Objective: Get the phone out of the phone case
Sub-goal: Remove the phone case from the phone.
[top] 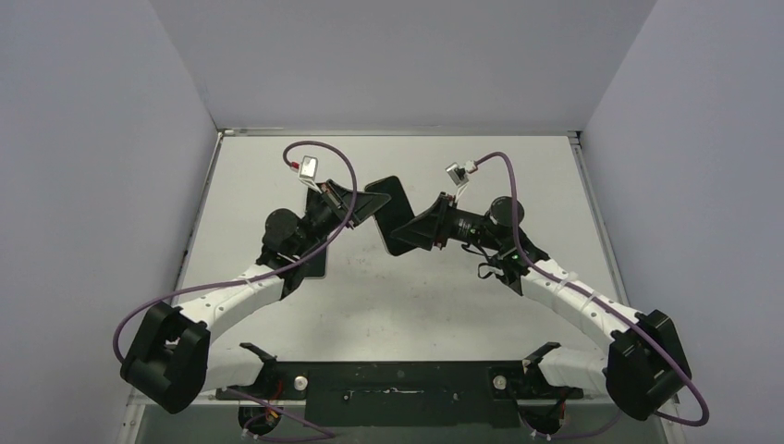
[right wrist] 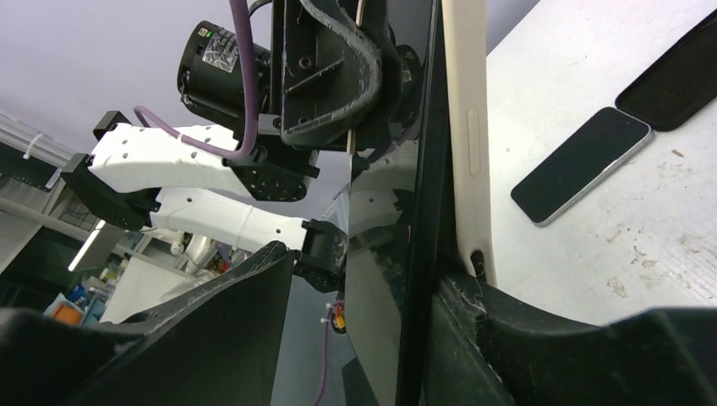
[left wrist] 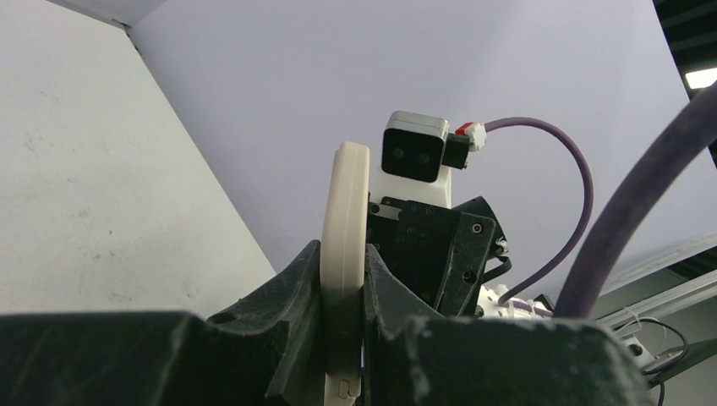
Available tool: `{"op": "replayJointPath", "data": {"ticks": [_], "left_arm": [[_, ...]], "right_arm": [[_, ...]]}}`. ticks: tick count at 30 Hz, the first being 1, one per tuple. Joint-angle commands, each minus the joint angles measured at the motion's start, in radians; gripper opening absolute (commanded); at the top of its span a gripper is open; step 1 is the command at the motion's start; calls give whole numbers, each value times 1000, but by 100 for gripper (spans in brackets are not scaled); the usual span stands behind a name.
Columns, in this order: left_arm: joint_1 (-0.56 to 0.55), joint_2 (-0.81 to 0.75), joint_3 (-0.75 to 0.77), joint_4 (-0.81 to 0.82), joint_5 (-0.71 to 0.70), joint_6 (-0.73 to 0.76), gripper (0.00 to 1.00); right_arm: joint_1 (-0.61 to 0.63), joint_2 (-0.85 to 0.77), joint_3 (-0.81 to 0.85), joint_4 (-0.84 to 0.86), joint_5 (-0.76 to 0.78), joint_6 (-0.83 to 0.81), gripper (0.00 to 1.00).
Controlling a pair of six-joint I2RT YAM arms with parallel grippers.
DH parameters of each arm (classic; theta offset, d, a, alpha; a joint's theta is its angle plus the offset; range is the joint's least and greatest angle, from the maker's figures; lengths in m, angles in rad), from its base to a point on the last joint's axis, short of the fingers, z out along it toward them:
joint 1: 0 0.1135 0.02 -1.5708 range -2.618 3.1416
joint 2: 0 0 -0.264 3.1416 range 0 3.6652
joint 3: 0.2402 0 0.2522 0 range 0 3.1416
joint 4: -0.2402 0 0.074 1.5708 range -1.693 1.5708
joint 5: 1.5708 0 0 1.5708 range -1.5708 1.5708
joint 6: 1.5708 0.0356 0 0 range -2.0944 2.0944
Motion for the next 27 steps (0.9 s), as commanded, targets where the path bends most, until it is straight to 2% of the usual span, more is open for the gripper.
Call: {"op": "replayJointPath", "data": {"ticks": [1,5,9,10,12,15,17,24,27], "left_arm": [[-89,18,44,170,43,-5,0],[-103,3,50,157,53,39,0],[-94,-46,56,45,44,132,0],[-93,-57,57,24,42,153,3],[-86,-73,53,-4,37,180,15],[-67,-90,44,-15,37,195,31],[-50,-100,35,-16,37,197,41],[2,-156,5,-22,37,210,64],[18,-183,-6,-56,37,234,69]], "right_arm": [[16,49,48,151,12,20,51],[15,74,61,184,15,27,40],[12,73,57,188,18,29,25],[11,71,54,187,20,30,20],[9,67,52,187,23,35,11],[6,61,54,187,23,41,2],[4,56,57,186,25,42,0],[-7,42,55,193,26,69,0],[-10,36,55,209,29,86,0]]}}
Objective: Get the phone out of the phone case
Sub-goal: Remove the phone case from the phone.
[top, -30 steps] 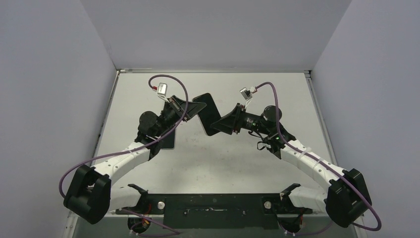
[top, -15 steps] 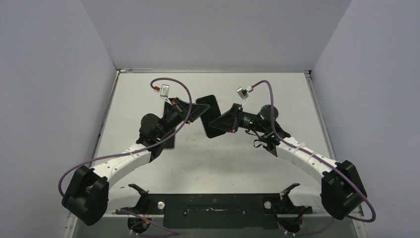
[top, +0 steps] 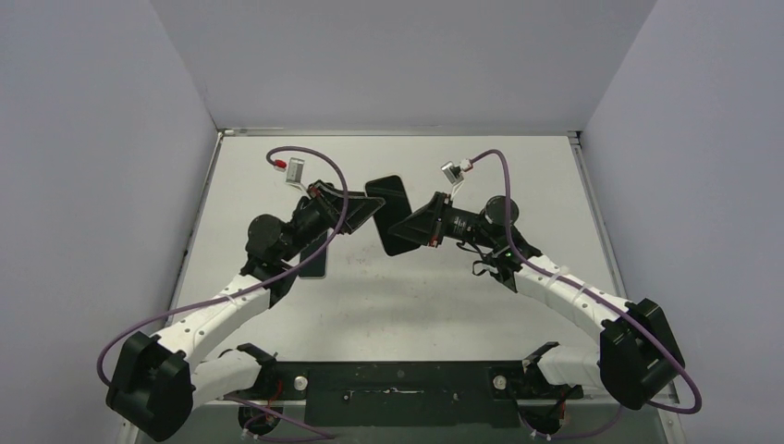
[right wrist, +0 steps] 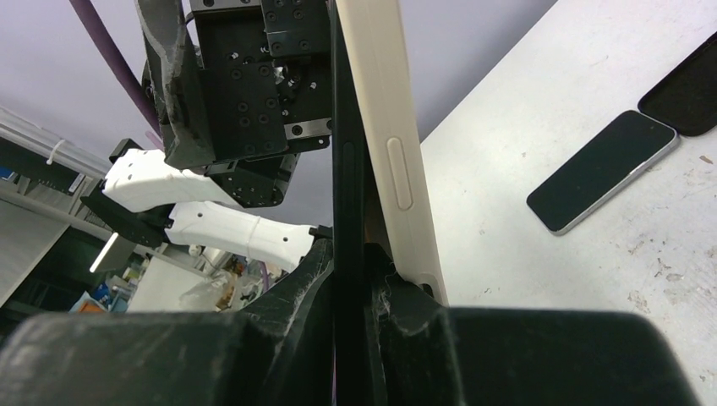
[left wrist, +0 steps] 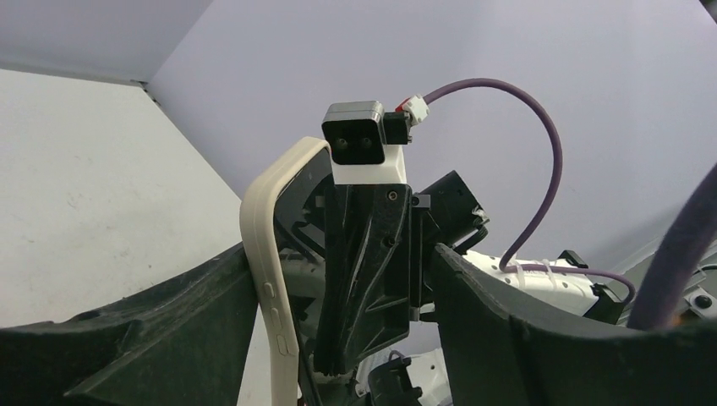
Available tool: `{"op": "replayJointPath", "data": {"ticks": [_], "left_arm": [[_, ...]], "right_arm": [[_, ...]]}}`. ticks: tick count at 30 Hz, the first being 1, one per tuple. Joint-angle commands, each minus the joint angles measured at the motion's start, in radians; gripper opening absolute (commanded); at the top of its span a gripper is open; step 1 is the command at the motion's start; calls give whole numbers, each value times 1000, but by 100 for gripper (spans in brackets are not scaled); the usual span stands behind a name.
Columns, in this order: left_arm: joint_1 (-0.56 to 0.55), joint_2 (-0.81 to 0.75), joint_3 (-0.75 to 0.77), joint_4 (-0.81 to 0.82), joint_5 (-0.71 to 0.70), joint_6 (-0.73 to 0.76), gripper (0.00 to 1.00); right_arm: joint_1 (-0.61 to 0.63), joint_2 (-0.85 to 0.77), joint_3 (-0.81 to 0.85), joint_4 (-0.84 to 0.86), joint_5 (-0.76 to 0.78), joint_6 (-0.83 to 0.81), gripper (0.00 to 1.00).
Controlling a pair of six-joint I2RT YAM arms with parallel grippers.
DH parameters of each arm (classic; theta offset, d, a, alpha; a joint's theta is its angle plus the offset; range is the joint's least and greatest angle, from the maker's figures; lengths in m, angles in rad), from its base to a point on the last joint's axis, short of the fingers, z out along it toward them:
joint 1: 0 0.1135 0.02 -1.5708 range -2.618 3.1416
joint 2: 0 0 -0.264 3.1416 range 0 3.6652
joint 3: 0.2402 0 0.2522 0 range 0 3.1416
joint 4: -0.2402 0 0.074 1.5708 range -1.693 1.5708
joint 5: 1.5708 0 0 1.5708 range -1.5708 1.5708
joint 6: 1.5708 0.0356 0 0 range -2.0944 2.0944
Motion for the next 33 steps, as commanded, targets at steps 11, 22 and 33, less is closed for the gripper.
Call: {"op": "replayJointPath", "data": {"ticks": [11,22,33], "left_arm": [[22,-170,-95,-179,-49,174,69],[16,-149,-124,-202,-55,216,68],[-10,-88,-114,-137,-17,233,64]], "right_arm": [[-24,-49,68,127,64,57,0],[-24,-39,83,157,77,81,0],[-21,-38,81,168,81,86,0]]}}
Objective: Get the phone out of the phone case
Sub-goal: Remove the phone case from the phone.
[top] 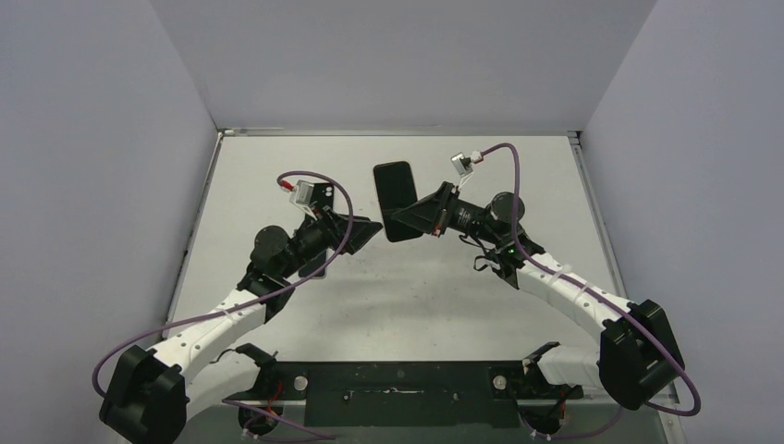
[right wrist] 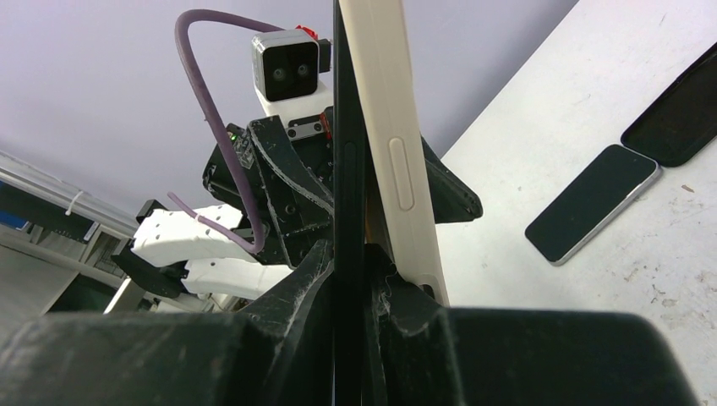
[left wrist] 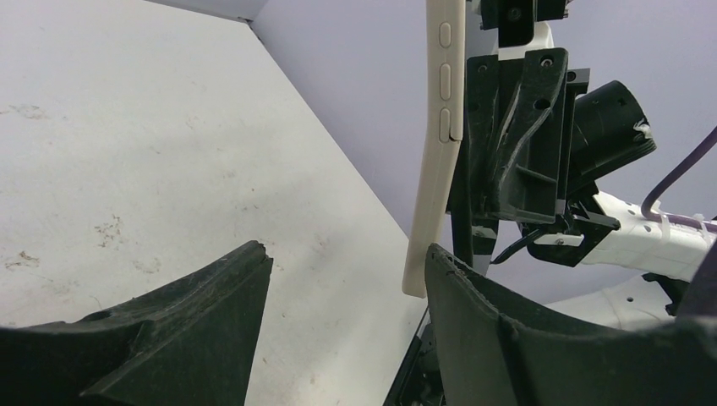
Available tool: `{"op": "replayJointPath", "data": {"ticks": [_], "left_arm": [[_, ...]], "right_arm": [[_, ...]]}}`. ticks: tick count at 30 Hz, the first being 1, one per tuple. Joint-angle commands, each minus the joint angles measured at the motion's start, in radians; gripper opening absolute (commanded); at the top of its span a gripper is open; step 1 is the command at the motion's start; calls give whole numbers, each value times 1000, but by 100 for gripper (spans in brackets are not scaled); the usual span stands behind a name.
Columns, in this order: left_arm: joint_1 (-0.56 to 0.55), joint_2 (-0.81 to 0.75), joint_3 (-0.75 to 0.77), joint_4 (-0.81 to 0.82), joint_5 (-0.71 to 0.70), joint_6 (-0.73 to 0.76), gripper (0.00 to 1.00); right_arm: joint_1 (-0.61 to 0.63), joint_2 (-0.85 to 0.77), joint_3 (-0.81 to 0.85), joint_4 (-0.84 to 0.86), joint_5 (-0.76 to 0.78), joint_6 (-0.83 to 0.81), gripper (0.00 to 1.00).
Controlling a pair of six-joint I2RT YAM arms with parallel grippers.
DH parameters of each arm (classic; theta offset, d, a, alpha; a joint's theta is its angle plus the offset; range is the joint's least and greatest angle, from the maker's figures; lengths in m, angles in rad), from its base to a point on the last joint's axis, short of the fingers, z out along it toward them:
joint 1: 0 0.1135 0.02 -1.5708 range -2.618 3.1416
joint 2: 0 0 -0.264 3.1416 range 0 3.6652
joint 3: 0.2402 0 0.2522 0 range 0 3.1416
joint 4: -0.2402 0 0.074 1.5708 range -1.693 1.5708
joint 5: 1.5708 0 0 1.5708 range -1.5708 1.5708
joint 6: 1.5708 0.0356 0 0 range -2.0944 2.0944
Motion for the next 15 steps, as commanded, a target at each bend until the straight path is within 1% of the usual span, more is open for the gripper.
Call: {"op": "replayJointPath", "data": {"ticks": [1,15], "left_arm": [[-13,17,17,73,27,25,64],[-34,29,8,148,75,13,65]], "right_arm": [[0,-38,59,136,25,9,0],[3,-33,56,134,30,2,0]]}}
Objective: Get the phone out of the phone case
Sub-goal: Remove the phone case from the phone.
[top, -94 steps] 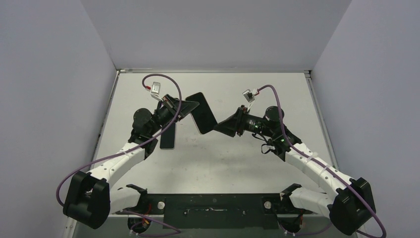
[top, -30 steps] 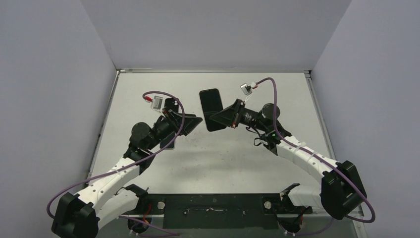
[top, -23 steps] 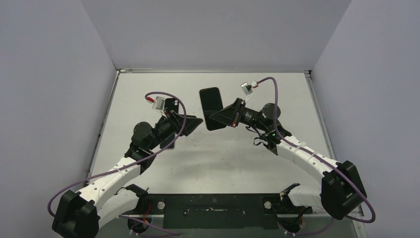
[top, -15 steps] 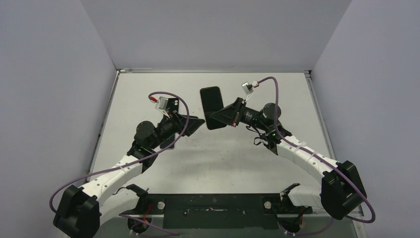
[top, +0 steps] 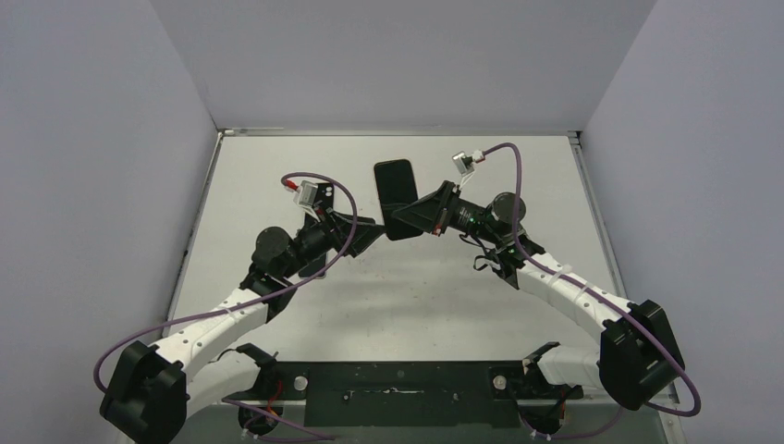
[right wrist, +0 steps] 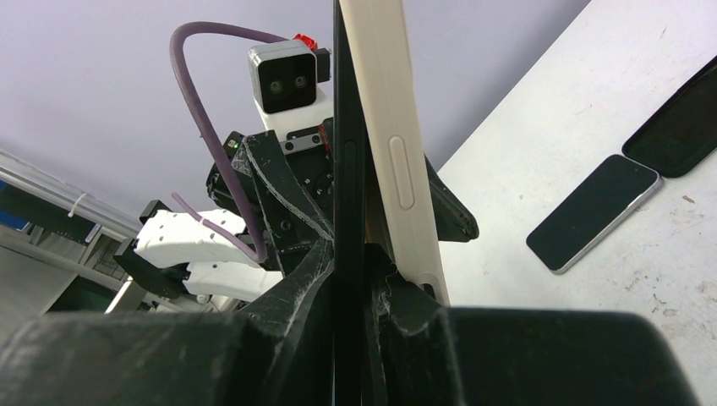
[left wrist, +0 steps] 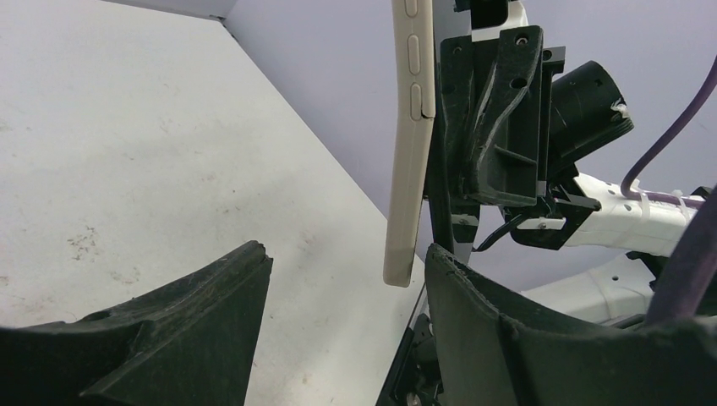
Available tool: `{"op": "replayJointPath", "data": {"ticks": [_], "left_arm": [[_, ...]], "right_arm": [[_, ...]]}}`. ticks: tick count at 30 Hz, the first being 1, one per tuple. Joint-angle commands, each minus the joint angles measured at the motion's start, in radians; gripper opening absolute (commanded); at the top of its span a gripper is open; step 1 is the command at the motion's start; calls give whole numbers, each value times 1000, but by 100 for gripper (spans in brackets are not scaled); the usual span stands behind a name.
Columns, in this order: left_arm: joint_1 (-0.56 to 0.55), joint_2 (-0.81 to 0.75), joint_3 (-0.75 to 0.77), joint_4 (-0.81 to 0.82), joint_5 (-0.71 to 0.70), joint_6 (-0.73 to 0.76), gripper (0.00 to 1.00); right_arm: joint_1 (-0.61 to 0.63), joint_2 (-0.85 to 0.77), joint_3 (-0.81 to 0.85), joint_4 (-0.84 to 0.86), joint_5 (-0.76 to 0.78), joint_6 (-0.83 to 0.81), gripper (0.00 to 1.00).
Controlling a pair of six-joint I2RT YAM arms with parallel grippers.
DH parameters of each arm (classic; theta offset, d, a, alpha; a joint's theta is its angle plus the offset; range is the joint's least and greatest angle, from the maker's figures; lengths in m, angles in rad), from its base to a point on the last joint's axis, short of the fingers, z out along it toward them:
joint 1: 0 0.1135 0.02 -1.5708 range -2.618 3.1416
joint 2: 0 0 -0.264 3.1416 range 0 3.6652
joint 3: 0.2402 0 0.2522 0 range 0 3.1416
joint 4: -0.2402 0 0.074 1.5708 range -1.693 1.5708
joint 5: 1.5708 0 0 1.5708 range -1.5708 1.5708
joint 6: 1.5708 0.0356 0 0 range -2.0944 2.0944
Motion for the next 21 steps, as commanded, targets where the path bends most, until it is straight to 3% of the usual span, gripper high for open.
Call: {"op": "replayJointPath", "data": {"ticks": [1,15,18,21], "left_arm": [[-15,10,6,88,35,3,65],[-20,90,76,177,34,-31,48],[-20,91,90,169,18,-36,37],[-18,84,99,138,-16,-32,19]], "right_arm": [[5,-32,59,118,17,-2,0],[36,-31,65,83,-21,-39,0],[40,-33,61,70,-27,-48,0],[41,-39,51,48,-33,-60,0]]}}
